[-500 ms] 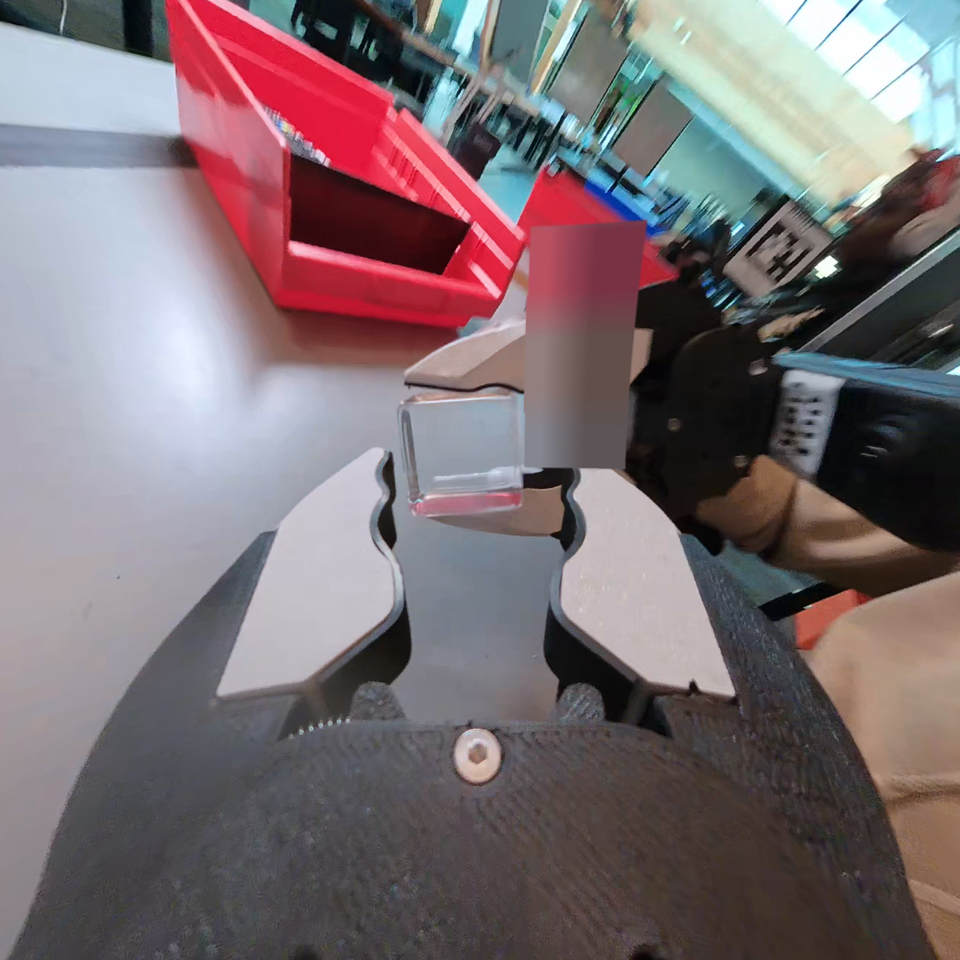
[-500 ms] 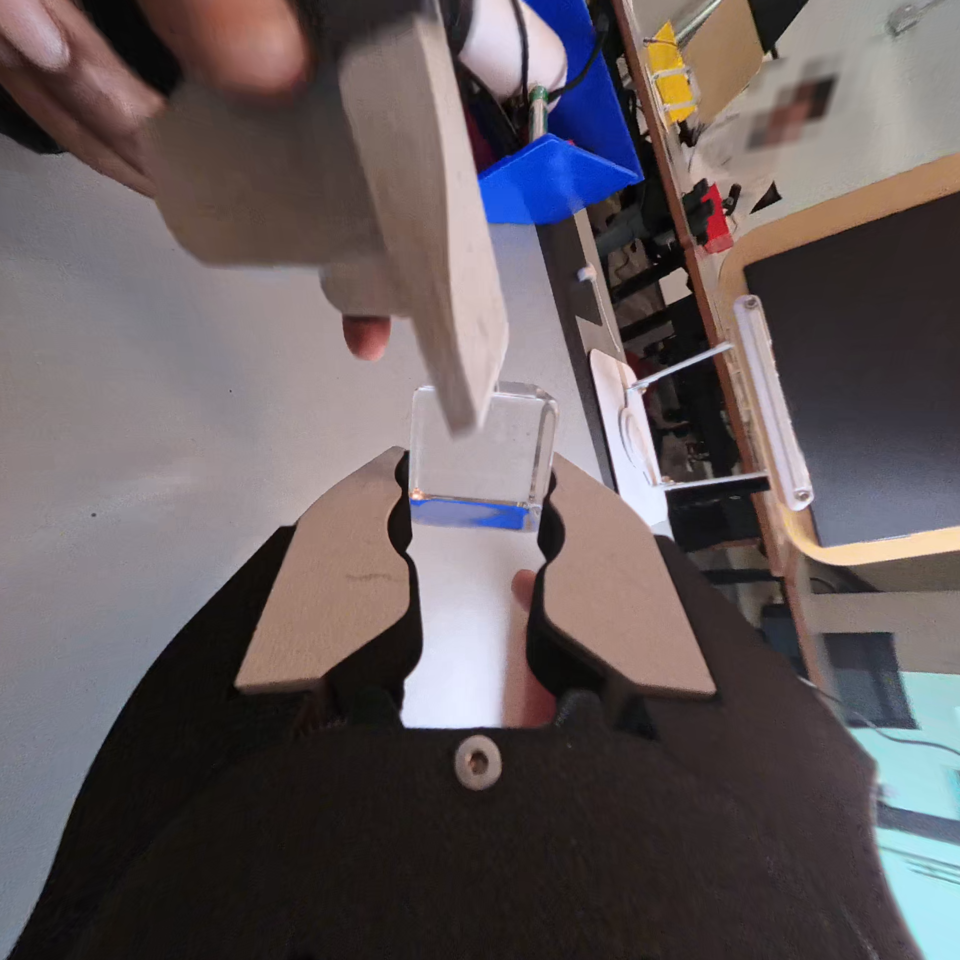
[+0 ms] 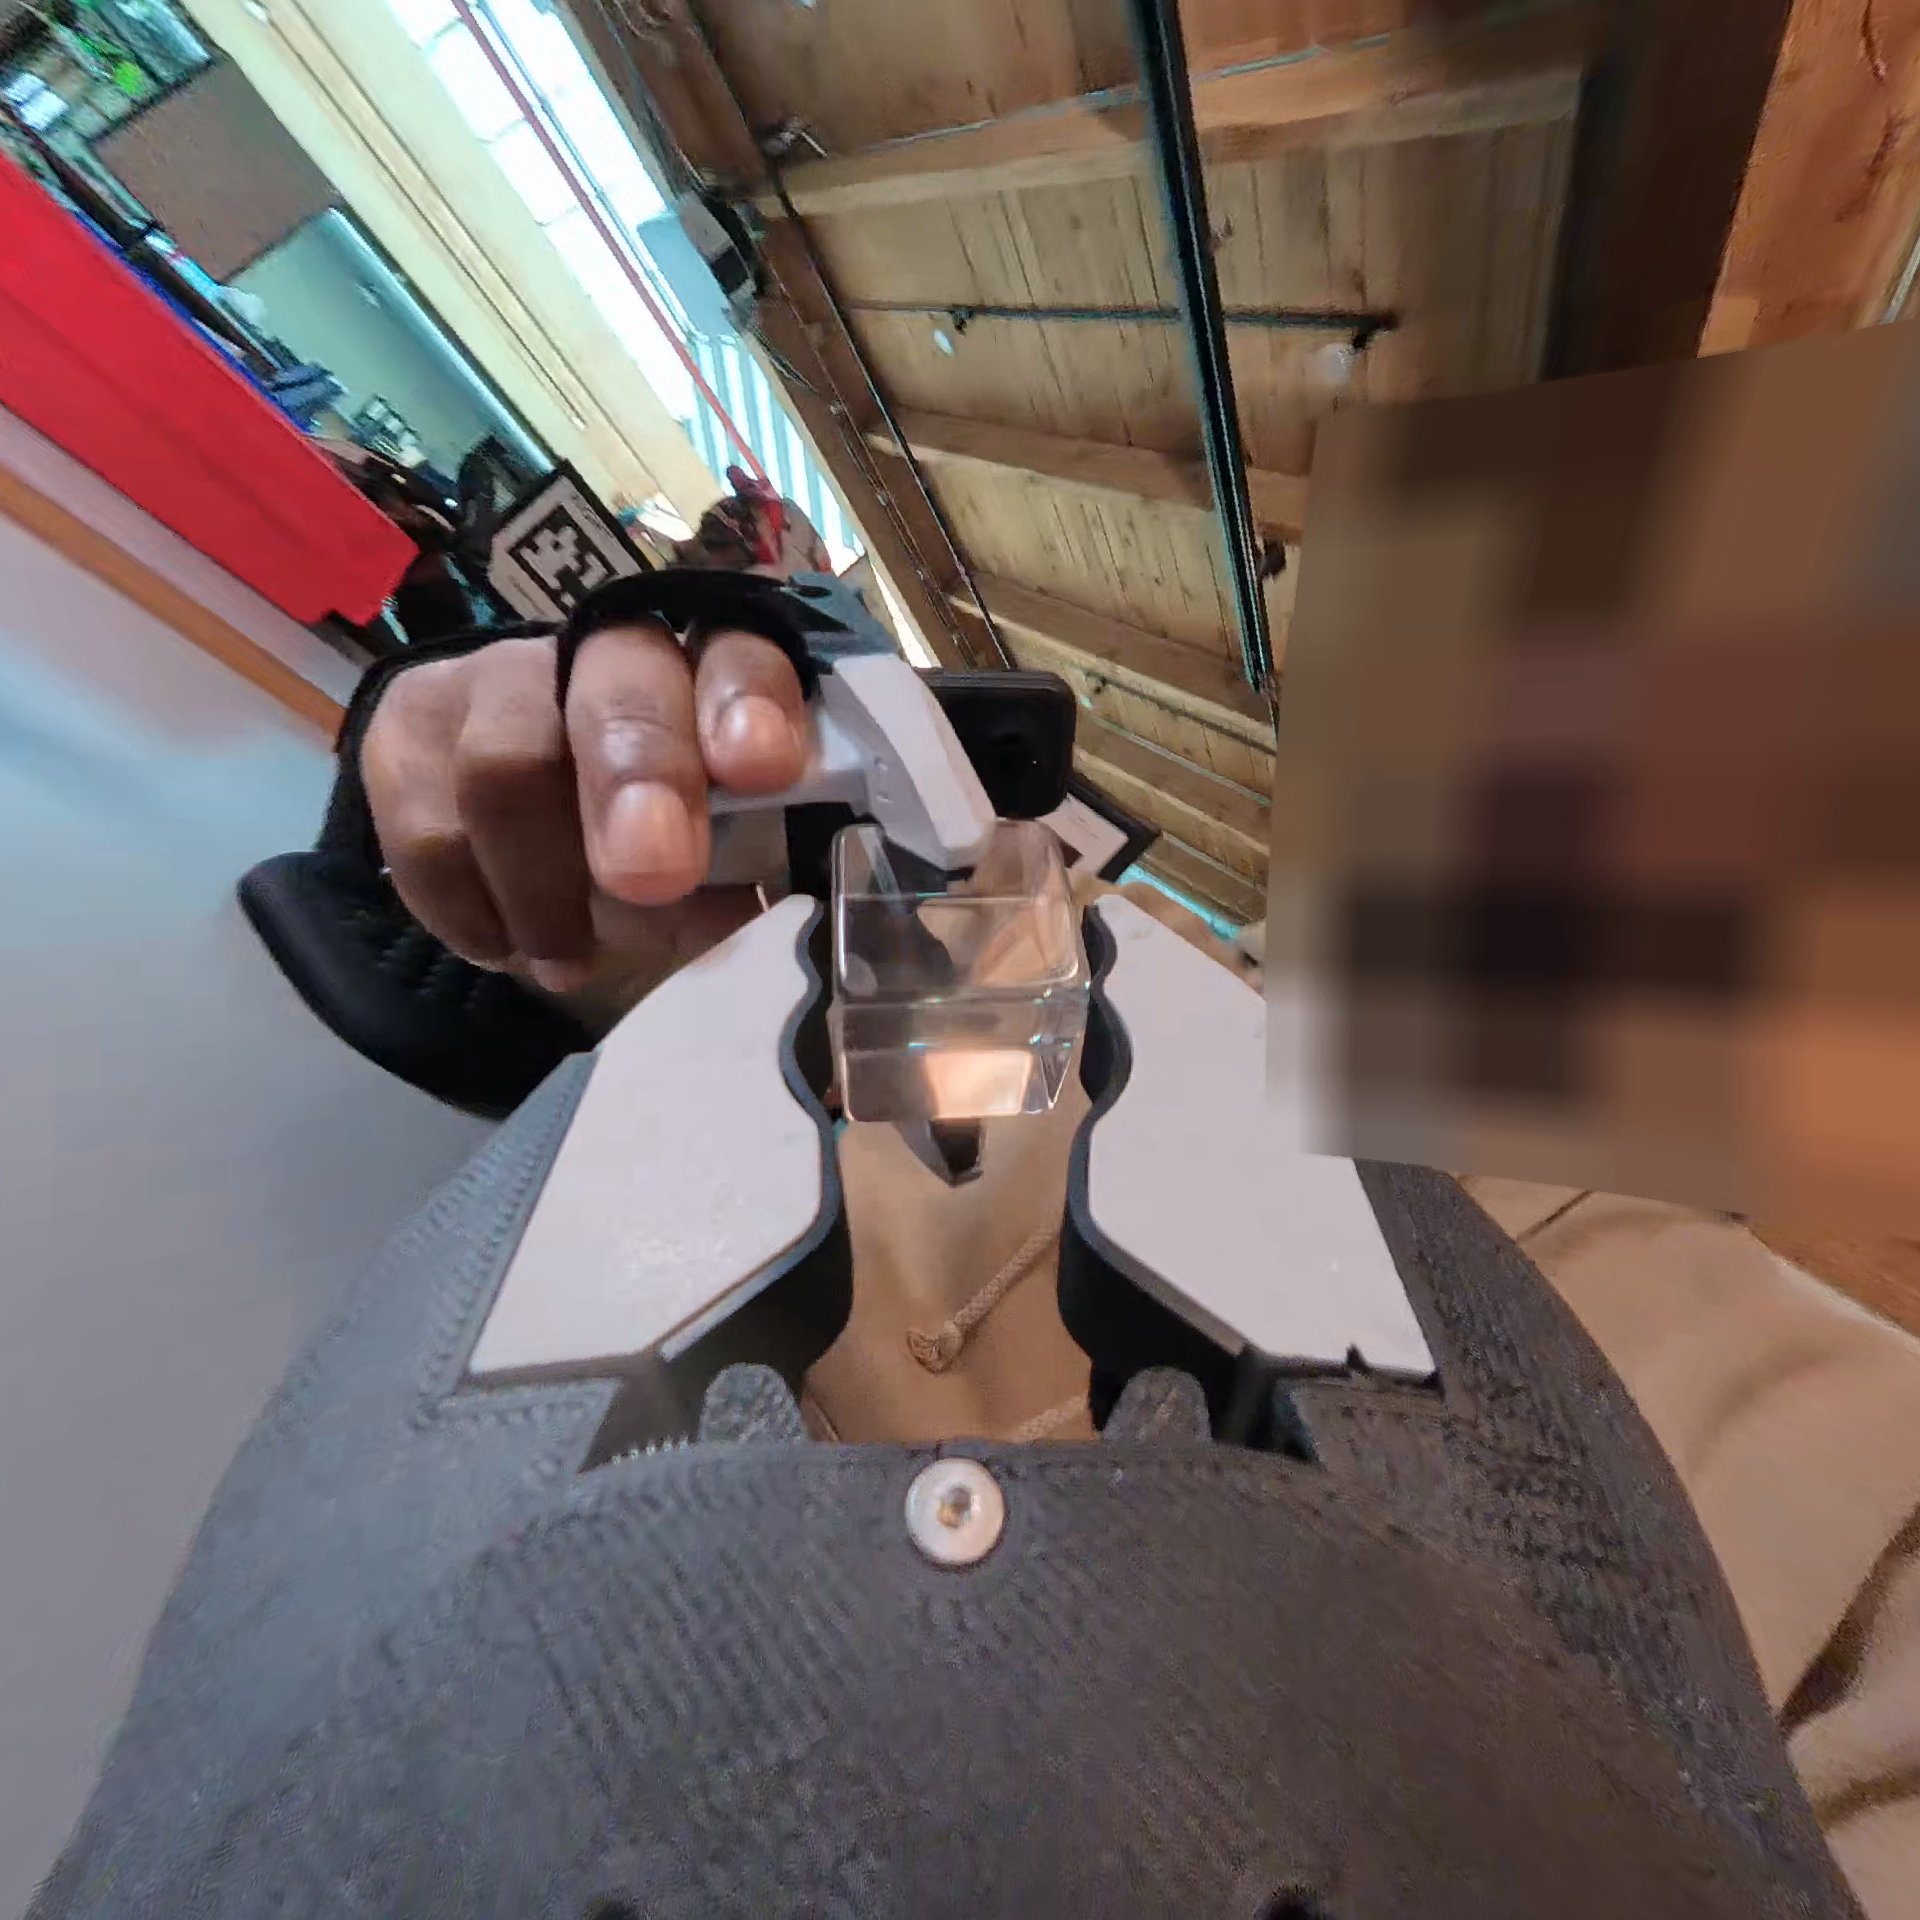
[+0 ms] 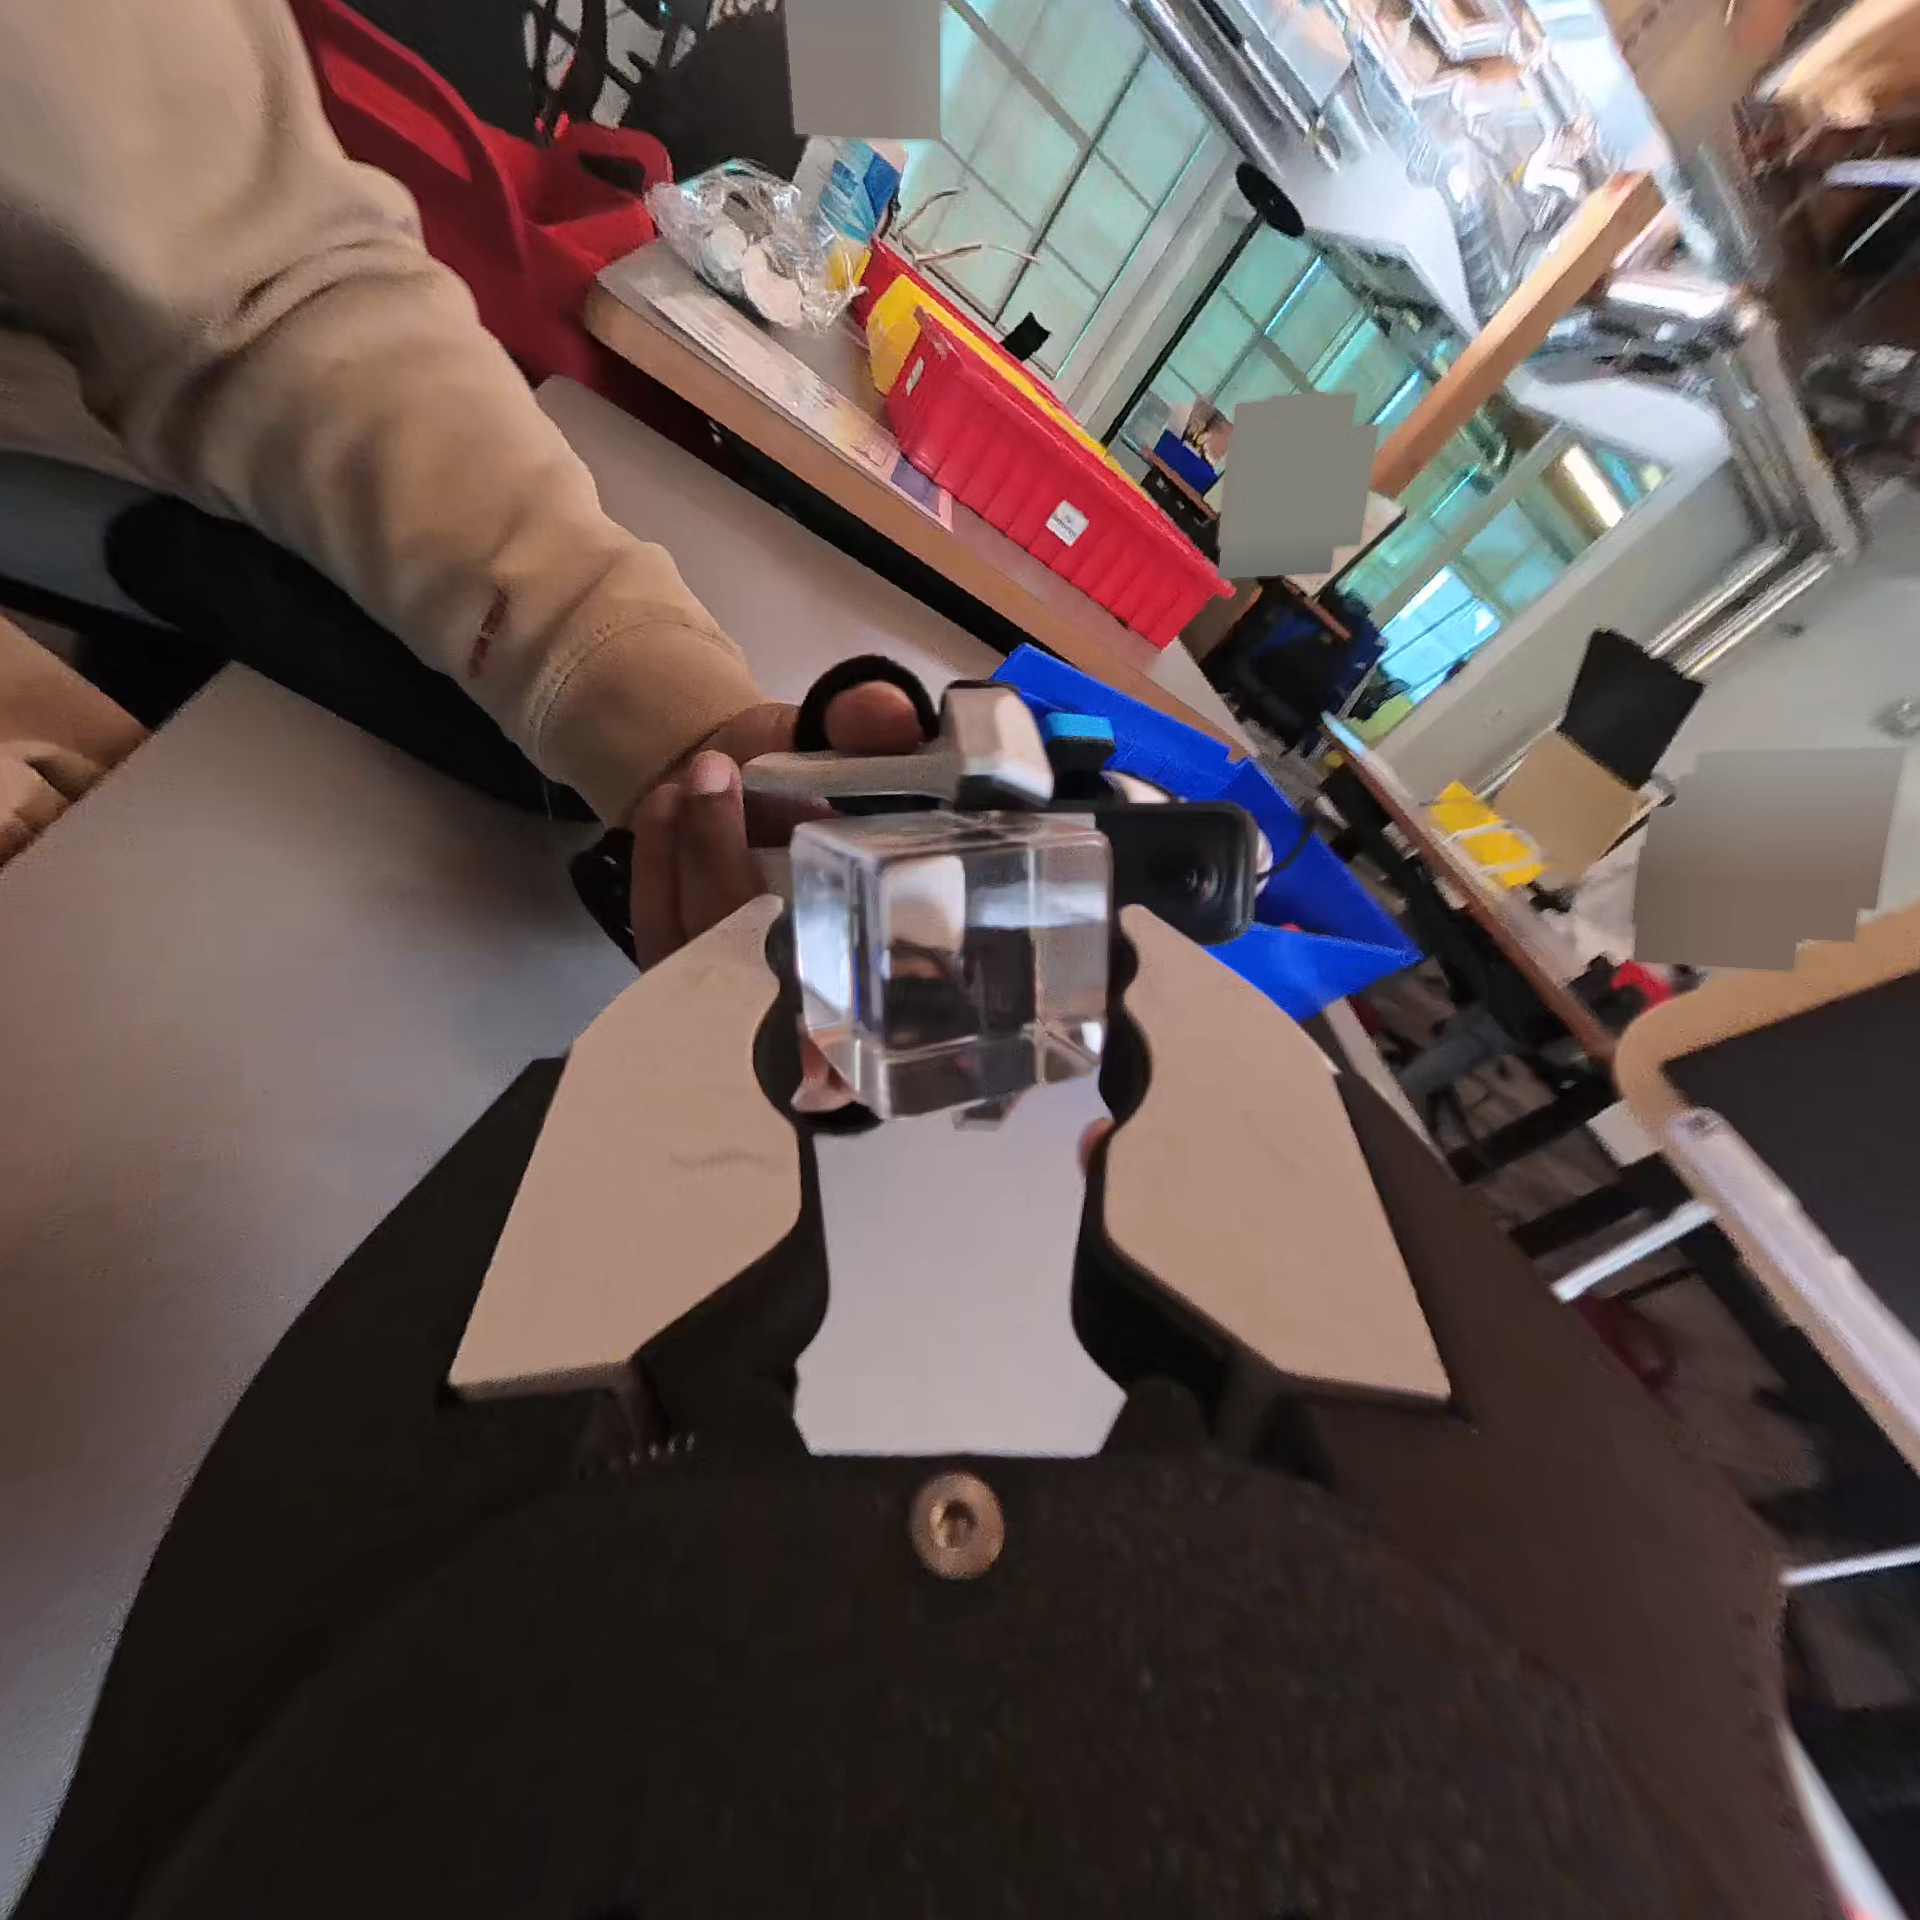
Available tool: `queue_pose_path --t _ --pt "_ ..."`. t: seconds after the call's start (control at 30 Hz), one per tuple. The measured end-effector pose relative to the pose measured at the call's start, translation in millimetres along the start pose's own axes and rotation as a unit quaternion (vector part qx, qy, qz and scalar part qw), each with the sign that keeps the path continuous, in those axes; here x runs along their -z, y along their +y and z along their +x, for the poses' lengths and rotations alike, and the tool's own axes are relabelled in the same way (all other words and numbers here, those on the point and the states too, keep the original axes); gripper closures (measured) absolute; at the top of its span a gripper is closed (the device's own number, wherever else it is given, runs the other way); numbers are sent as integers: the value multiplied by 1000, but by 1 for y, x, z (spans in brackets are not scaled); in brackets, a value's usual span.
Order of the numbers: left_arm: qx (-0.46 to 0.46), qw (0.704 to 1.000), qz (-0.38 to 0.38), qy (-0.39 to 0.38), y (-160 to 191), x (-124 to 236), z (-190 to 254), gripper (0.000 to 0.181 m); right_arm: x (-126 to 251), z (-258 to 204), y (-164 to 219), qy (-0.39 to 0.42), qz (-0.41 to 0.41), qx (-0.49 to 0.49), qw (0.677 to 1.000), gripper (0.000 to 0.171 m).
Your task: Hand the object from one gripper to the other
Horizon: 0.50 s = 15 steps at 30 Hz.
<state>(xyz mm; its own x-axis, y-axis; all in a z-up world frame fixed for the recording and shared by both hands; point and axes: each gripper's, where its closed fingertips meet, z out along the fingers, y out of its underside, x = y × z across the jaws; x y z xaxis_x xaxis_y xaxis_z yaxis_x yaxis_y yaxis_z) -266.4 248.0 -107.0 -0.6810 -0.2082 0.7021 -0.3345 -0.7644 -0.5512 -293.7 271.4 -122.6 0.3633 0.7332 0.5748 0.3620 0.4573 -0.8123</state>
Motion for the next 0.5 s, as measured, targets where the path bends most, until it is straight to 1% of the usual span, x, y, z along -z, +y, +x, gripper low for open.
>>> queue_pose_path --t 0.03,0.13,0.2,0.23,0.27,0.33,0.4,0.43,0.5 --pt "-8 1000 -11 4 3 -3 3 136 -1 -4 -4 2 4 21 1000 114" --pt "-23 999 -12 -42 -1 -5 1 136 2 -2 -6 -10 -24 3 1000 119" --pt "-60 991 -8 -123 -10 4 -12 134 4 3 3 -11 -53 -22 998 119" --pt "-101 979 -7 -177 -16 13 -21 131 5 4 11 -19 -80 -33 996 119" --pt "-148 961 -7 -233 -23 23 -28 131 6 5 21 -23 -107 -49 993 119" --pt "-245 915 -28 -321 -33 38 -34 130 7 6 40 -32 -164 -98 981 119" --pt "-303 876 -90 -364 -25 39 -38 126 5 4 52 -40 -194 -161 967 120" --pt "-307 867 -121 -373 -17 37 -42 126 3 0 56 -49 -206 -192 958 120" --pt "-291 861 -157 -386 -4 36 -52 128 2 -6 64 -64 -230 -218 946 121"
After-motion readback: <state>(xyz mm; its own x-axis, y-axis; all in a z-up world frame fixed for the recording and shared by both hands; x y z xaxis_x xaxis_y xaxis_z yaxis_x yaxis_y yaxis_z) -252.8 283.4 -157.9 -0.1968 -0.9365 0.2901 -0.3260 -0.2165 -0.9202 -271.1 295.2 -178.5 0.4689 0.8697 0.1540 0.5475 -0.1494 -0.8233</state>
